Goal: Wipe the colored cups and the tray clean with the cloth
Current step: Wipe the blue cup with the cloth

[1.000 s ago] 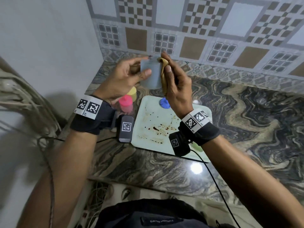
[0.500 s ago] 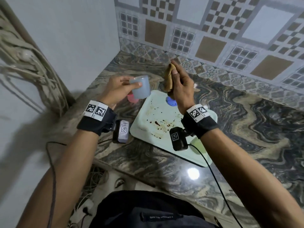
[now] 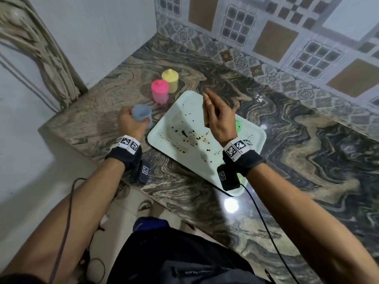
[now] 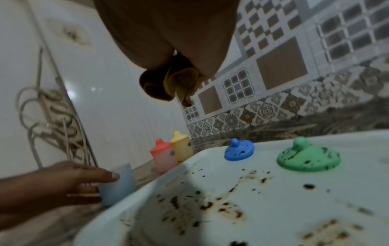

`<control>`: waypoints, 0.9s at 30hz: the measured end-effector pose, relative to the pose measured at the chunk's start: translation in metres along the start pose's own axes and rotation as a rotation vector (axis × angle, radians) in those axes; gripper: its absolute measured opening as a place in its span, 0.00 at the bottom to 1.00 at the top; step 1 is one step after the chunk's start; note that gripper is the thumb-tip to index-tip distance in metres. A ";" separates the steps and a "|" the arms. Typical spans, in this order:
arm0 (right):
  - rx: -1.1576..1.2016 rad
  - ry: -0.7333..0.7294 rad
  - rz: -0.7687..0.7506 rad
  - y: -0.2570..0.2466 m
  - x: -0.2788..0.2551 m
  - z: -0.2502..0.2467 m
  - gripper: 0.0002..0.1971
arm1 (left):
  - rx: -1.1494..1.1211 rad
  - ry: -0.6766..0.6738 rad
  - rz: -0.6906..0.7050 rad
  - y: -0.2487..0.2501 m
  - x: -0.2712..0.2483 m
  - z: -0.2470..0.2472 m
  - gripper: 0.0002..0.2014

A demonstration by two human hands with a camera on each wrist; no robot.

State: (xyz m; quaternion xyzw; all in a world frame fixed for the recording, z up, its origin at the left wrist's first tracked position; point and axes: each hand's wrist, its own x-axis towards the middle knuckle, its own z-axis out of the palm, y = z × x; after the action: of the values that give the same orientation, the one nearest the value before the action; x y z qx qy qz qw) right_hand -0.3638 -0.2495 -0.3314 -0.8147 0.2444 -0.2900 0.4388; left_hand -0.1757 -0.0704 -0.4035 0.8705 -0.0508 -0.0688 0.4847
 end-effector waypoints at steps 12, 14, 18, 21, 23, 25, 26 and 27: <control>-0.488 -0.074 -0.327 0.030 0.004 0.012 0.19 | -0.031 0.002 0.103 -0.004 0.033 0.017 0.29; -0.546 -0.083 -0.344 0.034 0.005 0.017 0.22 | -0.027 -0.018 0.130 -0.004 0.037 0.017 0.28; -0.596 -0.106 -0.353 0.031 0.003 0.027 0.25 | -0.036 -0.049 0.187 -0.007 0.045 0.017 0.28; -0.613 -0.090 -0.323 0.026 0.001 0.037 0.26 | -0.023 -0.058 0.217 -0.009 0.048 0.014 0.31; -0.639 -0.079 -0.297 0.021 -0.001 0.043 0.26 | 0.003 -0.007 0.274 -0.008 0.048 0.009 0.33; -0.665 -0.063 -0.287 0.015 -0.004 0.047 0.25 | 0.022 0.072 0.358 -0.002 0.049 0.002 0.33; -0.670 -0.054 -0.280 0.013 -0.005 0.049 0.25 | 0.021 0.102 0.403 0.002 0.050 -0.001 0.31; -0.675 -0.049 -0.271 0.012 -0.007 0.050 0.25 | 0.015 0.118 0.453 0.007 0.051 -0.004 0.30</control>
State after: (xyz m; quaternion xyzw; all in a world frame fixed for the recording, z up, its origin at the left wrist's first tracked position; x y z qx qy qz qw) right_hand -0.3361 -0.2223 -0.3662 -0.9452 0.2056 -0.2291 0.1086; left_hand -0.1252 -0.0790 -0.3988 0.8430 -0.2169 0.0930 0.4833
